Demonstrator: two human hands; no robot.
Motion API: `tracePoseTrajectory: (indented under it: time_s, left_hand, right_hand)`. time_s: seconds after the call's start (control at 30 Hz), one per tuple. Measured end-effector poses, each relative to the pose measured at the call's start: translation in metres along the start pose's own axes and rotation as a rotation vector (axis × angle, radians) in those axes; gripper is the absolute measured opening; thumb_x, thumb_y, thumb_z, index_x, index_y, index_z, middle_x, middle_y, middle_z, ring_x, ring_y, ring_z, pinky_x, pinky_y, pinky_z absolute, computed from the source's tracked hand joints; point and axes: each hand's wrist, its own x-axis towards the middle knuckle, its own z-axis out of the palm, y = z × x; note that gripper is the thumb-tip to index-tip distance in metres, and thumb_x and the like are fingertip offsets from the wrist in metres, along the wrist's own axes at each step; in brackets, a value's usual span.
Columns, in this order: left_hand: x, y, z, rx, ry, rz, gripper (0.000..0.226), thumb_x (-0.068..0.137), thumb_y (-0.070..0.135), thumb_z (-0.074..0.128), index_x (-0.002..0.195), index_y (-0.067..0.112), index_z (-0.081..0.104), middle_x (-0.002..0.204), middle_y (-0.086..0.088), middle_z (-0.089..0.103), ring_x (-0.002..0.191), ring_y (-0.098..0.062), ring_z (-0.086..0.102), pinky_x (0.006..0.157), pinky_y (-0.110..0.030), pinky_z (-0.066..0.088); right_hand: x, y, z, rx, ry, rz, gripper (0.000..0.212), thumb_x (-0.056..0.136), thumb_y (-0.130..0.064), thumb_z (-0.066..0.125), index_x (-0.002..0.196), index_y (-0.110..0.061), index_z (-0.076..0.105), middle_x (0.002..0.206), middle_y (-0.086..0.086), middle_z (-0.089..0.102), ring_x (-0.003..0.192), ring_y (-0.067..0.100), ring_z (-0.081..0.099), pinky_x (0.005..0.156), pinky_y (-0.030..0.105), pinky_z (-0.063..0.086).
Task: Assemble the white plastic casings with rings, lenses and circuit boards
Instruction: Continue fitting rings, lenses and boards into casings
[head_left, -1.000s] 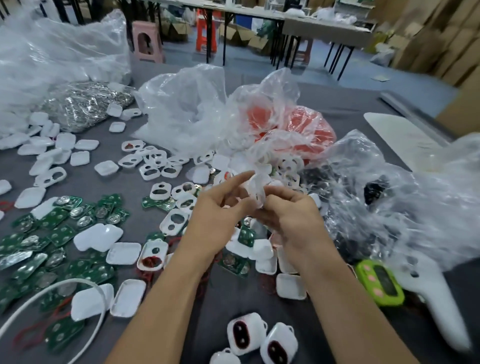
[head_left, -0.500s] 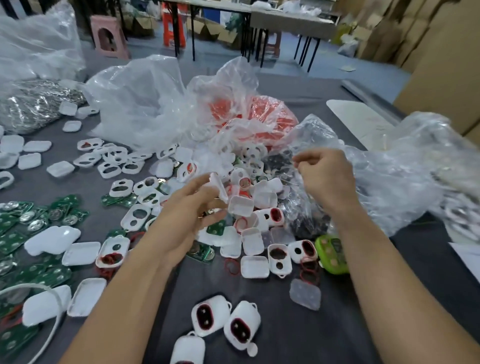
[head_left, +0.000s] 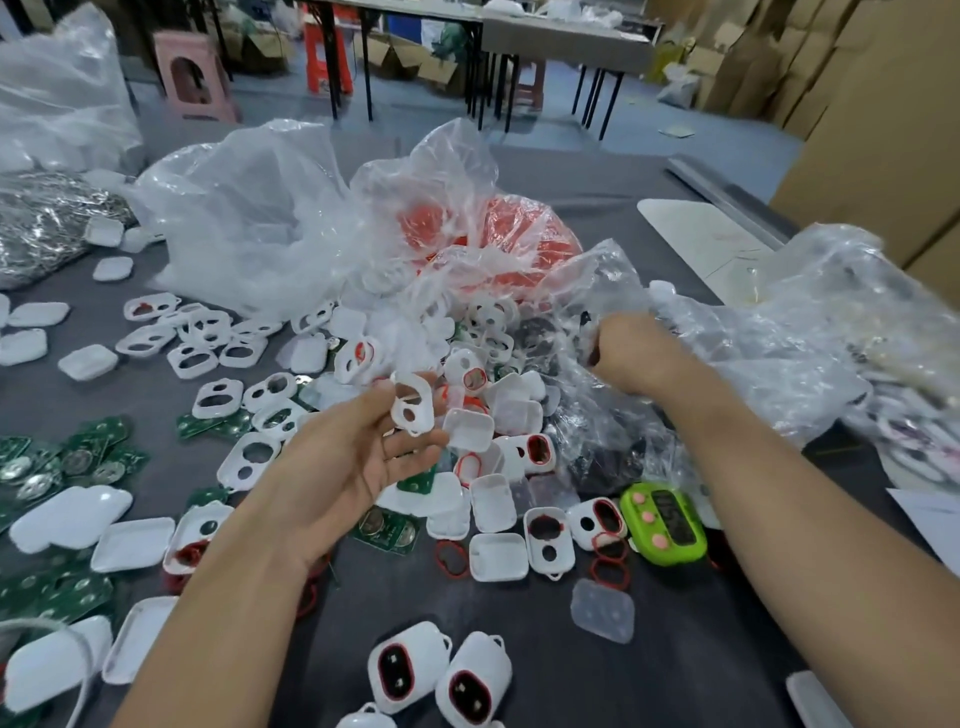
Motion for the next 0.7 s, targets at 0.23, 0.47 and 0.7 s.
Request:
tracePoseTrajectory:
  time_s: [0.23, 0.47, 0.7]
  left_hand:
    - [-0.002, 0.002, 0.005, 0.015, 0.024, -0.003, 0.042, 0.086, 0.028, 0.06, 0.118, 0.004, 0.071, 0.104, -0.017, 0.075, 0.077, -0.024, 0.075, 0.063, -0.029, 0.062]
    - [-0.005, 0.001, 0.009, 0.049, 0.039, -0.001, 0.032, 0.085, 0.03, 0.063, 0.101, 0.011, 0.082, 0.108, -0.017, 0.075, 0.077, -0.023, 0.075, 0.063, -0.029, 0.062]
    - [-0.005, 0.002, 0.01, 0.06, 0.053, -0.012, 0.037, 0.104, 0.023, 0.049, 0.094, 0.014, 0.084, 0.099, -0.014, 0.076, 0.074, -0.022, 0.075, 0.062, -0.028, 0.062]
  right_hand:
    - [-0.006, 0.027, -0.02, 0.326, -0.047, 0.123, 0.025, 0.085, 0.006, 0.067, 0.086, -0.015, 0.079, 0.083, 0.007, 0.077, 0.075, 0.024, 0.073, 0.072, 0.037, 0.063]
    - [-0.006, 0.014, -0.011, -0.089, -0.127, 0.087, 0.012, 0.086, 0.002, 0.058, 0.083, -0.007, 0.066, 0.086, 0.01, 0.064, 0.071, 0.02, 0.058, 0.068, 0.033, 0.049]
    - [-0.011, 0.008, -0.007, -0.023, -0.209, -0.074, 0.022, 0.088, 0.001, 0.056, 0.092, -0.018, 0.066, 0.095, 0.007, 0.07, 0.085, 0.024, 0.064, 0.075, 0.032, 0.052]
